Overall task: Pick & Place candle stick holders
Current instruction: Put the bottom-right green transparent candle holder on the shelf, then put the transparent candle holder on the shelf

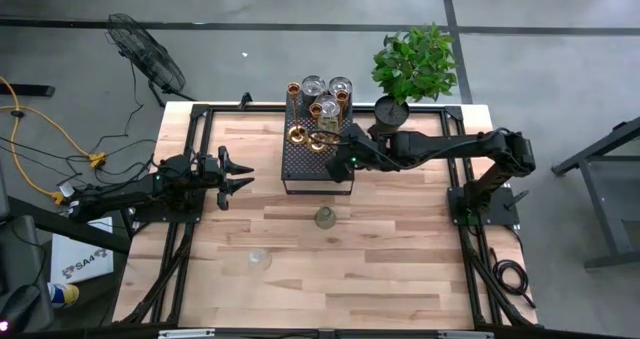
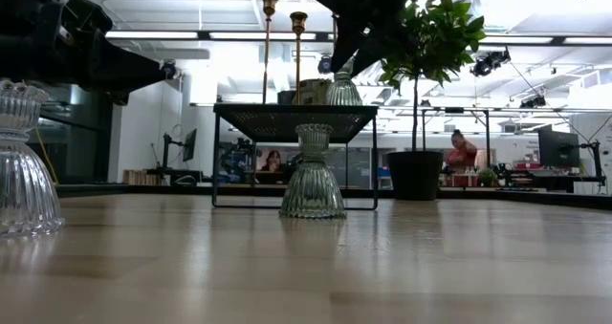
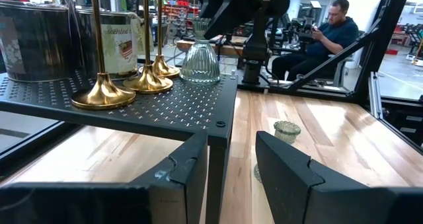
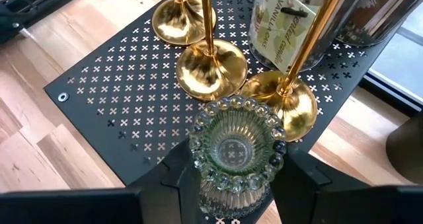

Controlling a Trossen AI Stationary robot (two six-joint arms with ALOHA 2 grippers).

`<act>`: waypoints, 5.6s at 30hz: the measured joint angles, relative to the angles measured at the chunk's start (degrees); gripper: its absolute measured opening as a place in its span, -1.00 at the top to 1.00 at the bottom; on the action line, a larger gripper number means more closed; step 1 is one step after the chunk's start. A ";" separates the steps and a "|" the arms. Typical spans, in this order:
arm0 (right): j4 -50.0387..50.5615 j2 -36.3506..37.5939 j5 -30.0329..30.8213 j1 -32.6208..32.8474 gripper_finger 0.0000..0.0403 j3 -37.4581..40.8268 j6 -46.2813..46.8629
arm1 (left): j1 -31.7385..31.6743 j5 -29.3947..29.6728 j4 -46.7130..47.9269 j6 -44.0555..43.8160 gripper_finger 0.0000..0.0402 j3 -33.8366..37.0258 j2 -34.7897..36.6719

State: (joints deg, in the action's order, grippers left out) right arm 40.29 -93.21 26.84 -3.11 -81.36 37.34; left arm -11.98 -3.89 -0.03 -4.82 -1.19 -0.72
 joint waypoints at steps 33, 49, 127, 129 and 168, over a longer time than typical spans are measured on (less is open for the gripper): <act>-0.13 0.00 -1.93 -0.04 0.21 0.04 -6.16 | -0.01 0.03 0.00 0.00 0.38 0.00 0.01; -4.69 -0.07 -1.51 -0.31 -0.13 0.13 -7.57 | 0.01 0.03 0.00 0.00 0.38 0.00 -0.01; -12.91 28.63 -7.72 22.89 -0.01 36.31 2.83 | 0.00 0.03 -0.02 0.00 0.38 -0.01 0.01; -17.99 30.69 -8.07 23.02 0.02 39.58 -2.79 | 0.01 0.03 -0.02 0.00 0.38 -0.02 -0.01; -36.70 43.85 -13.54 22.88 0.25 58.53 -20.93 | 0.00 0.03 -0.01 0.00 0.38 -0.01 0.00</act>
State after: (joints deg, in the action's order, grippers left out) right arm 3.60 -49.36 13.30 19.77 -22.83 16.40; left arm -11.98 -3.86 -0.04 -4.82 -1.20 -0.72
